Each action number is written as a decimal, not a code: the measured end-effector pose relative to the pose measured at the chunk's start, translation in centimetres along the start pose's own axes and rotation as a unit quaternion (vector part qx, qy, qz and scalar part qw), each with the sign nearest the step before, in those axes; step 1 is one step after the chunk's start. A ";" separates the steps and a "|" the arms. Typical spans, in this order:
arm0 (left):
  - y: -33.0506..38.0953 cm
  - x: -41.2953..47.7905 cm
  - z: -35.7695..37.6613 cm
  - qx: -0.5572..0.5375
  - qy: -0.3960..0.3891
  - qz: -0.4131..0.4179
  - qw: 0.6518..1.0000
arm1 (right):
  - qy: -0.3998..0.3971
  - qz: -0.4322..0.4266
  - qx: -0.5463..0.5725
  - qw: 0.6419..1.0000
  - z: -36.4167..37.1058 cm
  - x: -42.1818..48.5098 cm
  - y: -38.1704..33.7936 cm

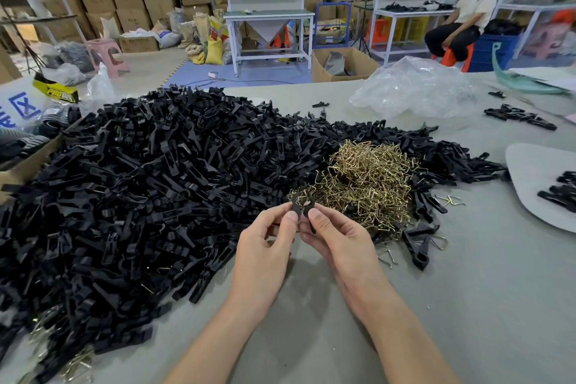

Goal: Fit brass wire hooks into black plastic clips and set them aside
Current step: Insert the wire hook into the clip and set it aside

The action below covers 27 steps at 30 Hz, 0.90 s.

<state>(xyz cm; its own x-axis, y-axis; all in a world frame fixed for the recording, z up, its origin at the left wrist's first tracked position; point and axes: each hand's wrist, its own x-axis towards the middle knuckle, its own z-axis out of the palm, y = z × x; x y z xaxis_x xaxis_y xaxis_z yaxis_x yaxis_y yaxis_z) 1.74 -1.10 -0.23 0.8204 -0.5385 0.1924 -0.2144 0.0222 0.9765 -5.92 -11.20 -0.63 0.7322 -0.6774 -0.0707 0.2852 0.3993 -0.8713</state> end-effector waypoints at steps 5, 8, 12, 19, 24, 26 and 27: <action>0.0 0.0 0.0 0.014 -0.007 0.008 1.000 | -0.007 0.002 0.010 1.000 0.0 -0.1 -0.2; -0.1 0.0 -0.1 0.020 -0.010 0.008 1.000 | -0.016 -0.006 -0.006 1.000 -0.1 0.0 -0.1; -0.2 0.0 -0.2 0.047 -0.009 0.027 0.998 | -0.025 0.000 -0.018 1.000 -0.3 -0.1 -0.1; -0.4 -0.2 -0.4 0.127 -0.021 0.110 0.985 | -0.021 0.013 -0.015 1.000 -0.2 -0.1 -0.4; -0.7 -0.5 -0.4 0.213 -0.048 0.149 0.964 | -0.032 0.011 -0.022 0.999 -0.4 -0.3 -0.4; -0.5 -0.7 -0.4 0.241 -0.059 0.157 0.956 | -0.040 0.016 -0.024 0.999 -0.4 -0.3 -0.5; -0.4 -0.7 -0.4 0.254 -0.063 0.162 0.951 | -0.042 0.016 -0.032 0.998 -0.4 -0.2 -0.6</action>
<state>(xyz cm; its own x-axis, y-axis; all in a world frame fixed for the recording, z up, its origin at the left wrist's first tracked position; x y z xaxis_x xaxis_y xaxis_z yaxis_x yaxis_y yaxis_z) 1.43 -0.37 -0.74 0.6046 -0.6695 0.4316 -0.7002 -0.1883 0.6887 -6.54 -11.54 -0.33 0.7906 -0.6092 -0.0612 0.2217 0.3780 -0.8989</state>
